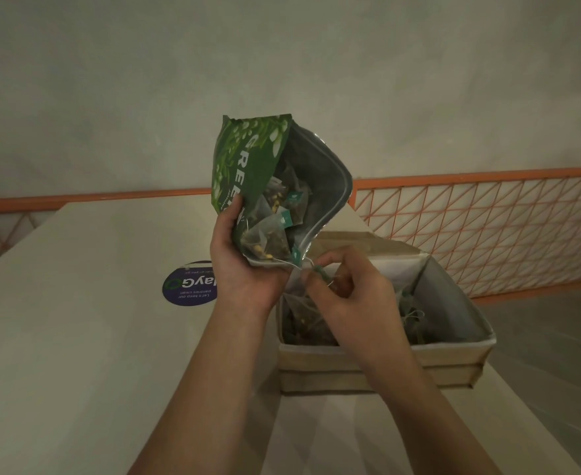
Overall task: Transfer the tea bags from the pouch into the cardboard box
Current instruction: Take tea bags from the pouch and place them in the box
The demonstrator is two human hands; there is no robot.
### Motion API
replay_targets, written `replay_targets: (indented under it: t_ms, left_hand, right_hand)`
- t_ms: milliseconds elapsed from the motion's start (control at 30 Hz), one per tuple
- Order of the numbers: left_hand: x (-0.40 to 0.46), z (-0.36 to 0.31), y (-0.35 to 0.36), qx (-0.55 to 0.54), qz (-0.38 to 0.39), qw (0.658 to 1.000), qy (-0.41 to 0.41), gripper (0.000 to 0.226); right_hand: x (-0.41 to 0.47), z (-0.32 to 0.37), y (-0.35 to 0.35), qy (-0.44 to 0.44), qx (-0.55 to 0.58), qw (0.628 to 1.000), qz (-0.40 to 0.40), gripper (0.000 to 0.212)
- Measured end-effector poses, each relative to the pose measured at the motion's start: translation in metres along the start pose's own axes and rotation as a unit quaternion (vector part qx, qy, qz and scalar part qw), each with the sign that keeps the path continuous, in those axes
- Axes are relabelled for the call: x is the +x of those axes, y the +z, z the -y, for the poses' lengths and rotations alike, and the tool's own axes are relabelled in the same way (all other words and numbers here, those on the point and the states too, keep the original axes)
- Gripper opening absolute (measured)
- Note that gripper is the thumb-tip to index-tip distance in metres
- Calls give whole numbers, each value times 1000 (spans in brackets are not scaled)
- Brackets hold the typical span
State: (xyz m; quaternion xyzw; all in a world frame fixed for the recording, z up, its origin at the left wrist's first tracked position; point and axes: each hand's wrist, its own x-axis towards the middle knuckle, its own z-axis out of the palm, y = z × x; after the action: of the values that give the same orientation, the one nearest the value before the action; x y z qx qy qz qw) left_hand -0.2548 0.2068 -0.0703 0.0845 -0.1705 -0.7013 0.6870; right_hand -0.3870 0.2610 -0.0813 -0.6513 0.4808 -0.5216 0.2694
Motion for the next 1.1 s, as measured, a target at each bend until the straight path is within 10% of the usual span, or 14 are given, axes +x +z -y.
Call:
replay_targets:
  t_ms: [600,833,1100]
  left_hand:
    - [-3,4,2,2,-4,1000,-4,49]
    - [-4,11,7,21,-4,1000,-4,49]
    - [-5,13,10,12,5,1000,-15,53]
  right_hand:
    - [37,-3,-79,-27,122,991,38,17]
    - [31,-39,-90,7,-270,958,97,12]
    - [22,-30,-58,16,-320,899,298,12]
